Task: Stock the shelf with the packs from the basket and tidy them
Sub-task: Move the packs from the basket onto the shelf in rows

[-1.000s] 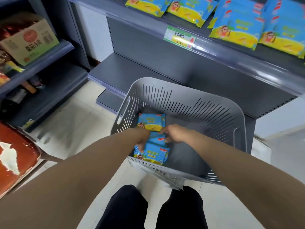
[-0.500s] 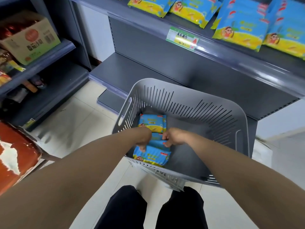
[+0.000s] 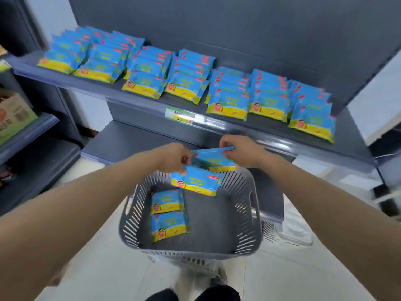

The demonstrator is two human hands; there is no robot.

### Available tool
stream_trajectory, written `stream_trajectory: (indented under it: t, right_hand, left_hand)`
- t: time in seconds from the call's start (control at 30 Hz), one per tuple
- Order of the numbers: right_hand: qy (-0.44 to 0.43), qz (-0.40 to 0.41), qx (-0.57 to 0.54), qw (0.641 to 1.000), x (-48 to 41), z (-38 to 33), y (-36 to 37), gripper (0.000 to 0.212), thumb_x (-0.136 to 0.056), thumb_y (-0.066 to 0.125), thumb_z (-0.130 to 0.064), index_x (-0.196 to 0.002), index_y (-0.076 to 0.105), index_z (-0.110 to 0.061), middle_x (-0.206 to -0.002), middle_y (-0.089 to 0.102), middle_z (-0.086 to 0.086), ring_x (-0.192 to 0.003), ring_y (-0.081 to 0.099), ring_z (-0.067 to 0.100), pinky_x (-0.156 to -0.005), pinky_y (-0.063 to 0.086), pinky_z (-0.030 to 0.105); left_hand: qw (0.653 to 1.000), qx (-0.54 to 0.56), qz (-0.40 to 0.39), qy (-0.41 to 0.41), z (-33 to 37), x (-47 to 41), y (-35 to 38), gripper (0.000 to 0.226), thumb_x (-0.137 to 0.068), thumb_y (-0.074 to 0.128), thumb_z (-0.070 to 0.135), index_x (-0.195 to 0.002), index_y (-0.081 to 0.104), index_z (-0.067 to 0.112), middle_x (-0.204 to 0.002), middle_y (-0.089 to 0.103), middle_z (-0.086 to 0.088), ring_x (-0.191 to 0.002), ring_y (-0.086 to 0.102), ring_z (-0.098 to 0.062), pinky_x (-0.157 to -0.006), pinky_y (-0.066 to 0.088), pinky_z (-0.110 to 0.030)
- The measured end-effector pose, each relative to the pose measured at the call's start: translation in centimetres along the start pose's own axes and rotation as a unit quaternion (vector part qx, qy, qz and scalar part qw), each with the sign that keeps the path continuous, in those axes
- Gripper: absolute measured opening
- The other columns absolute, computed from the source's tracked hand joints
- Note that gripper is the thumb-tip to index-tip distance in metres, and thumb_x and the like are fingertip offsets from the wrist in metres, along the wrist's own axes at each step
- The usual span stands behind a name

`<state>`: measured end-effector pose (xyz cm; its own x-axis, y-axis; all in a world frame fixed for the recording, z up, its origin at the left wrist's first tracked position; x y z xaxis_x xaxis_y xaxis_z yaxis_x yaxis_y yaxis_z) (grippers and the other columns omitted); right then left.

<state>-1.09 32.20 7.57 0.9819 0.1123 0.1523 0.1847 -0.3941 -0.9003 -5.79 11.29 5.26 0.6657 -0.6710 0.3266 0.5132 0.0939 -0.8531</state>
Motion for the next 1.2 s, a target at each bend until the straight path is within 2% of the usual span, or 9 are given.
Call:
stream_trajectory:
  t: [0.07,0.2,0.3,0.4,0.53,0.7,0.83,0.97,1.2]
  right_hand:
    - [0.010,0.056,-0.014,0.998,1.3,0.8,-4.2,0.020,-0.085,0.054,-0.004,-0.102,0.061,-0.012,-0.099,0.060,0.002,-0.090,0.055,0.021,-0.079,0.045,0.032]
    - [0.086,0.182,-0.118,0.972,2.9,4.2,-10.5,0.032,-0.087,0.048,0.002,-0.110,0.062,-0.016,-0.100,0.059,0.003,-0.067,0.053,0.022,-0.069,0.053,0.039]
    - [0.133,0.239,-0.154,0.949,2.7,7.5,-13.6,0.040,-0.085,0.045,0.005,-0.114,0.060,-0.017,-0.103,0.062,0.006,-0.073,0.057,0.029,-0.070,0.054,0.044]
    - [0.178,0.224,-0.151,0.946,2.0,10.2,-14.7,0.039,-0.083,0.043,0.006,-0.105,0.055,-0.024,-0.089,0.058,0.014,-0.066,0.057,0.029,-0.052,0.054,0.029]
    - [0.217,0.209,-0.180,0.936,0.1,12.6,-13.7,0.036,-0.084,0.041,0.007,-0.107,0.056,-0.018,-0.077,0.052,0.011,-0.058,0.050,0.027,-0.060,0.053,0.041]
    - [0.184,0.170,-0.079,0.965,-3.9,14.1,-12.7,0.052,-0.081,0.068,-0.013,-0.131,0.052,-0.010,-0.118,0.055,0.007,-0.099,0.057,0.028,-0.087,0.046,0.034]
    - [0.190,0.165,0.020,0.968,-6.9,14.8,-12.9,0.057,-0.082,0.067,-0.022,-0.135,0.047,-0.013,-0.136,0.044,0.018,-0.124,0.043,0.033,-0.102,0.036,0.036]
    - [0.179,0.161,0.079,0.967,-9.3,15.2,-13.2,0.052,-0.084,0.064,-0.028,-0.131,0.049,-0.012,-0.136,0.044,0.015,-0.128,0.036,0.031,-0.105,0.027,0.036]
    - [0.188,0.208,0.104,0.954,-10.6,14.7,-13.1,0.060,-0.082,0.066,-0.031,-0.134,0.042,-0.013,-0.139,0.036,0.012,-0.124,0.033,0.035,-0.102,0.035,0.039]
  left_hand:
    - [0.999,0.028,0.023,0.028,1.9,-0.7,-2.7,0.016,-0.076,0.071,0.015,-0.077,0.054,0.016,-0.064,0.046,0.006,-0.065,0.044,-0.017,-0.058,0.032,-0.025]
    - [0.989,0.096,0.065,0.087,5.5,-3.0,-6.7,0.017,-0.078,0.071,0.009,-0.074,0.055,0.013,-0.065,0.047,0.005,-0.060,0.041,-0.010,-0.054,0.032,-0.020]
    - [0.979,0.147,0.091,0.111,7.3,-5.0,-8.6,0.027,-0.078,0.070,0.006,-0.066,0.050,0.019,-0.067,0.047,0.000,-0.059,0.040,-0.009,-0.056,0.032,-0.021]
    - [0.972,0.180,0.107,0.106,8.2,-6.7,-9.3,0.031,-0.078,0.070,0.005,-0.064,0.049,0.022,-0.064,0.046,0.001,-0.059,0.038,-0.010,-0.058,0.033,-0.025]
    - [0.971,0.198,0.105,0.078,8.4,-8.4,-9.9,0.029,-0.079,0.069,0.004,-0.066,0.050,0.020,-0.068,0.049,-0.002,-0.052,0.039,-0.004,-0.055,0.036,-0.022]
    - [0.972,0.203,0.109,0.044,7.6,-9.9,-10.8,0.024,-0.081,0.069,0.007,-0.070,0.054,0.022,-0.073,0.056,0.000,-0.065,0.047,-0.015,-0.064,0.043,-0.029]
    - [0.968,0.220,0.121,0.020,7.0,-10.7,-11.1,0.022,-0.081,0.069,0.007,-0.072,0.054,0.021,-0.085,0.061,-0.009,-0.071,0.050,-0.017,-0.068,0.044,-0.033]
    - [0.967,0.221,0.127,0.000,6.6,-11.1,-11.3,0.018,-0.082,0.069,0.009,-0.075,0.055,0.020,-0.081,0.058,-0.005,-0.070,0.048,-0.017,-0.069,0.045,-0.034]
    - [0.962,0.241,0.128,-0.017,6.7,-11.1,-11.6,0.011,-0.083,0.067,0.007,-0.089,0.058,0.008,-0.078,0.056,-0.007,-0.067,0.048,-0.018,-0.065,0.048,-0.033]
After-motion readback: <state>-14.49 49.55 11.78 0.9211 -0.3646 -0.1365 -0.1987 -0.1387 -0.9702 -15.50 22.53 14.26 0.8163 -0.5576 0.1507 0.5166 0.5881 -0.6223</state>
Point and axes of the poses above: each hand's wrist, its own x-axis away from the middle knuckle, its own y-axis out of the palm, z = x × y, the point moved 1 cm from there along -x, towards the middle knuckle
